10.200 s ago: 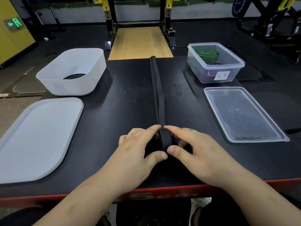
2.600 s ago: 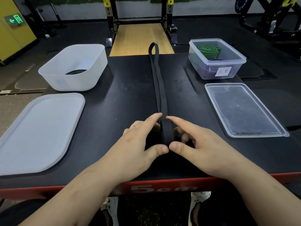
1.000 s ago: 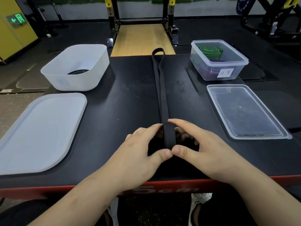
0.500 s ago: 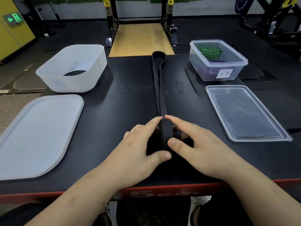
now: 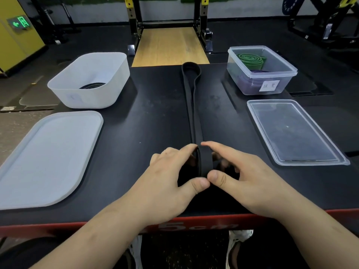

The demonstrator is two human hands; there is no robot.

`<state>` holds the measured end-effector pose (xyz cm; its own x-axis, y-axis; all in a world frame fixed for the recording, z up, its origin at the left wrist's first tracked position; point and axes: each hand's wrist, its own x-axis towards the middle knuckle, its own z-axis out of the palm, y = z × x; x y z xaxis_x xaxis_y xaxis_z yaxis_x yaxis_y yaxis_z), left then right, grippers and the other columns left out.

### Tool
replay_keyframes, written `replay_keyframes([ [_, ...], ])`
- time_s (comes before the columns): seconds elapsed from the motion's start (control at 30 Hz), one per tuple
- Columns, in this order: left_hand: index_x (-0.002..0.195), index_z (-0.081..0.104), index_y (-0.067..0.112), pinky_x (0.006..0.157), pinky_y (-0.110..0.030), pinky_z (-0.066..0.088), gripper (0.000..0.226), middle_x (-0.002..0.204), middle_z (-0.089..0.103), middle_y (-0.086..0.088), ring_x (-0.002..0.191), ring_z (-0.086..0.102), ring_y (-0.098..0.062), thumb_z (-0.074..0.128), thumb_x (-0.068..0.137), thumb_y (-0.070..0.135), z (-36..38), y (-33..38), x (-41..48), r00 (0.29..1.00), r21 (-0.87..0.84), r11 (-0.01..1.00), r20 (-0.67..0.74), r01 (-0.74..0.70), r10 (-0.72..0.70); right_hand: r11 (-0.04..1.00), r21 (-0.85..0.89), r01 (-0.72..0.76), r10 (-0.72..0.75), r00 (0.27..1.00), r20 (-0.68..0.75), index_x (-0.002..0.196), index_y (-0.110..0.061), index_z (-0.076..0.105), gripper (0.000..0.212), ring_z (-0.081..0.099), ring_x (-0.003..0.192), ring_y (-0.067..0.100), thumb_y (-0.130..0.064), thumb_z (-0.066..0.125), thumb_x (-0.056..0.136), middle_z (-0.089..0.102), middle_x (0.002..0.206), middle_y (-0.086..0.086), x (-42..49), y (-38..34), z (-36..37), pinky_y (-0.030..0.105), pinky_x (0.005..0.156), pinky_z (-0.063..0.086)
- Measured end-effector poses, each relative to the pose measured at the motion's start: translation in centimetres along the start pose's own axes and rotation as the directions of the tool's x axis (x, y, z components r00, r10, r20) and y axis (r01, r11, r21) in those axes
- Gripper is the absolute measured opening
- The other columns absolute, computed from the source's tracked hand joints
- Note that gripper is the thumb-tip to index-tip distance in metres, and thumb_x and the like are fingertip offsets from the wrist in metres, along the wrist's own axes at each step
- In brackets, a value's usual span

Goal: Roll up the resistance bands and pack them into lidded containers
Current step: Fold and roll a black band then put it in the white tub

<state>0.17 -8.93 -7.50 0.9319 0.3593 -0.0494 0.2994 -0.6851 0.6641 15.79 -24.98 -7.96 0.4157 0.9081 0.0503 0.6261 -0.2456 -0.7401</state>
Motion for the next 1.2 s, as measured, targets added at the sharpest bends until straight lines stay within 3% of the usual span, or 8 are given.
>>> replay_keyframes([
  [0.17, 0.134, 0.022, 0.072, 0.104, -0.038, 0.042, 0.059, 0.125, 0.045, 0.025, 0.123, 0.037, -0.010, 0.056, 0.085, 0.072, 0.8, 0.0, -1.2, 1.000, -0.001, 1.000, -0.007, -0.030, 0.030, 1.000, 0.001, 0.021, -0.021, 1.000, 0.009, 0.138, -0.061, 0.047, 0.047, 0.059, 0.117, -0.007, -0.053, 0.063, 0.094, 0.064, 0.115, -0.037, -1.2, -0.3, -0.1, 0.016, 0.096, 0.044],
  [0.27, 0.142, 0.009, 0.072, 0.113, -0.040, 0.037, 0.076, 0.136, 0.039, 0.030, 0.136, 0.034, -0.008, 0.059, 0.084, 0.074, 0.4, -0.4, -1.1, 1.000, -0.012, 1.000, -0.004, -0.024, 0.024, 0.999, -0.031, -0.015, 0.015, 1.000, 0.004, 0.146, -0.061, 0.038, 0.057, 0.050, 0.127, -0.010, -0.070, 0.050, 0.091, 0.058, 0.127, -0.035, -0.5, 0.0, 0.4, 0.020, 0.104, 0.041],
  [0.37, 0.133, 0.007, 0.081, 0.113, -0.036, 0.035, 0.075, 0.133, 0.039, 0.035, 0.137, 0.033, -0.005, 0.064, 0.088, 0.062, 0.0, -0.4, -0.8, 0.998, -0.016, 0.999, -0.026, -0.052, 0.051, 0.997, -0.072, -0.025, 0.026, 1.000, 0.005, 0.152, -0.054, 0.035, 0.070, 0.050, 0.120, -0.005, -0.077, 0.036, 0.087, 0.052, 0.115, -0.032, 0.0, 0.4, 0.7, 0.020, 0.097, 0.039],
  [0.53, 0.143, 0.008, 0.073, 0.108, -0.034, 0.035, 0.069, 0.138, 0.039, 0.025, 0.132, 0.034, -0.013, 0.052, 0.091, 0.068, 0.4, -0.6, 0.1, 1.000, 0.023, 1.000, -0.028, 0.007, -0.007, 0.999, 0.011, -0.053, 0.053, 0.999, 0.014, 0.148, -0.066, 0.029, 0.071, 0.043, 0.132, -0.014, -0.078, 0.052, 0.081, 0.051, 0.137, -0.035, -0.2, 0.3, 0.3, 0.020, 0.106, 0.037],
  [0.7, 0.145, 0.001, 0.072, 0.110, -0.032, 0.033, 0.080, 0.140, 0.038, 0.026, 0.135, 0.032, -0.006, 0.058, 0.089, 0.065, 0.4, -1.0, 0.2, 0.999, -0.023, 1.000, -0.037, 0.014, -0.015, 0.997, -0.024, -0.075, 0.075, 0.997, -0.006, 0.136, -0.071, 0.033, 0.059, 0.040, 0.122, -0.025, -0.080, 0.040, 0.078, 0.048, 0.125, -0.043, 0.7, -0.2, 0.4, 0.003, 0.094, 0.034],
  [0.83, 0.145, 0.006, 0.072, 0.108, -0.032, 0.032, 0.075, 0.138, 0.039, 0.026, 0.133, 0.032, -0.010, 0.056, 0.089, 0.064, 0.3, -1.0, 0.8, 0.999, 0.005, 1.000, -0.042, 0.018, -0.018, 0.997, 0.003, -0.071, 0.071, 0.997, 0.034, 0.149, -0.065, 0.023, 0.078, 0.041, 0.127, -0.018, -0.078, 0.049, 0.076, 0.047, 0.130, -0.039, 0.7, 0.0, -0.1, 0.008, 0.098, 0.035],
  [1.03, 0.145, 0.006, 0.070, 0.109, -0.032, 0.030, 0.077, 0.136, 0.036, 0.028, 0.132, 0.031, -0.012, 0.058, 0.087, 0.067, -0.3, -1.2, 1.6, 1.000, 0.029, 0.999, -0.008, 0.024, -0.024, 0.997, -0.050, -0.066, 0.067, 0.998, 0.020, 0.135, -0.079, 0.022, 0.057, 0.042, 0.125, -0.018, -0.078, 0.041, 0.081, 0.046, 0.127, -0.042, 1.5, -0.3, -0.2, 0.010, 0.098, 0.035],
  [1.2, 0.141, 0.005, 0.072, 0.105, -0.030, 0.031, 0.075, 0.137, 0.038, 0.026, 0.132, 0.032, -0.010, 0.058, 0.088, 0.065, -0.2, -0.9, 1.4, 1.000, 0.043, 0.999, -0.014, 0.018, -0.018, 1.000, 0.007, -0.022, 0.021, 0.996, 0.090, 0.147, -0.061, 0.032, 0.070, 0.059, 0.118, 0.001, -0.053, 0.070, 0.089, 0.059, 0.134, -0.026, 1.1, -0.2, -0.8, 0.033, 0.104, 0.048],
])
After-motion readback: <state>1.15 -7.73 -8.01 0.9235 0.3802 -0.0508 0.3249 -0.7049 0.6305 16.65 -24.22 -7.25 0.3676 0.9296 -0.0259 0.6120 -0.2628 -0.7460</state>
